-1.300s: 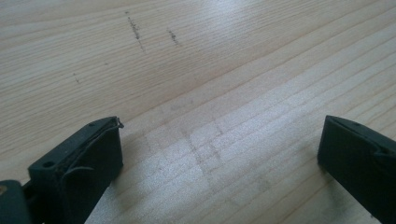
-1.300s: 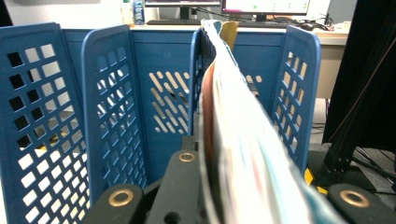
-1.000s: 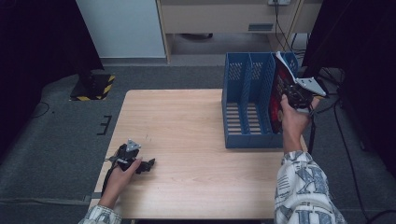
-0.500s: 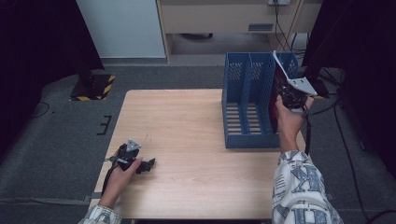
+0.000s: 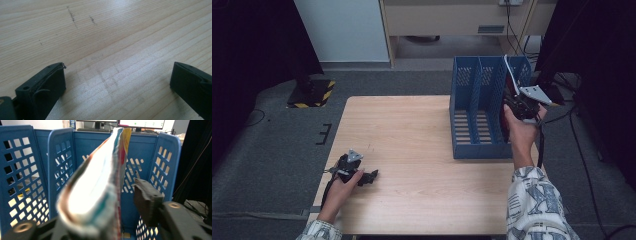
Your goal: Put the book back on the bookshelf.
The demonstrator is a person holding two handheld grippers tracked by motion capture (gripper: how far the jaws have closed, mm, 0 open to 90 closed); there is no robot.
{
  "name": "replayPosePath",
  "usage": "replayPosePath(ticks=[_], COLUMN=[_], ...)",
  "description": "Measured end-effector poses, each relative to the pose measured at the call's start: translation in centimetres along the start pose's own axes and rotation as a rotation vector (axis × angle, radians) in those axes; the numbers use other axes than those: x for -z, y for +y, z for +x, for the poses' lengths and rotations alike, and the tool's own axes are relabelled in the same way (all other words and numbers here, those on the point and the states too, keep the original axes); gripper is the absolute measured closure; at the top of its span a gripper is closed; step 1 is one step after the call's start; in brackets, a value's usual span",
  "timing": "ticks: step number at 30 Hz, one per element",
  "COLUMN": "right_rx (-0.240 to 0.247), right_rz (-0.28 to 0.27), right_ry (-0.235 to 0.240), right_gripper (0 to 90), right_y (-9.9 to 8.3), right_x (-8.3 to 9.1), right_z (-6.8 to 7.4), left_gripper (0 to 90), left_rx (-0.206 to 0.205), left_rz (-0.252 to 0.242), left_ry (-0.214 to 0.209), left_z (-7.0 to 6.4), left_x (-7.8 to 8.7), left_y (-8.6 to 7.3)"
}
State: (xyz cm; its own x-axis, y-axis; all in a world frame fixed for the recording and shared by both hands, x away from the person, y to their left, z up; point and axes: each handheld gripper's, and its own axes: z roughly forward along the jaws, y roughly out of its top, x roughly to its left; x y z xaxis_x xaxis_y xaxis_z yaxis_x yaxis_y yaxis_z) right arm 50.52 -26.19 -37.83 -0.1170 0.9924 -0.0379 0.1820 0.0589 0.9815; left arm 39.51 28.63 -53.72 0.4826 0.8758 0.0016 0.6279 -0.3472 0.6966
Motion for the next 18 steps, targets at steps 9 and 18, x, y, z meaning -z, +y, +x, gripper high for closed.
replayPosePath(ticks=[9, 18], right_rx=[-0.032, -0.048], right_rz=[0.008, 0.068], right_ry=[0.02, 0.065], right_gripper=[27.0, 11.8], right_y=[-0.1, 0.0], right_x=[1.4, 2.6], right_z=[0.0, 0.1], left_gripper=[0.0, 0.0], left_rx=[0.0, 0.001], left_rz=[0.0, 0.0], left_ry=[0.0, 0.001], left_z=[0.0, 0.0], left_x=[0.0, 0.0], left_y=[0.0, 0.0])
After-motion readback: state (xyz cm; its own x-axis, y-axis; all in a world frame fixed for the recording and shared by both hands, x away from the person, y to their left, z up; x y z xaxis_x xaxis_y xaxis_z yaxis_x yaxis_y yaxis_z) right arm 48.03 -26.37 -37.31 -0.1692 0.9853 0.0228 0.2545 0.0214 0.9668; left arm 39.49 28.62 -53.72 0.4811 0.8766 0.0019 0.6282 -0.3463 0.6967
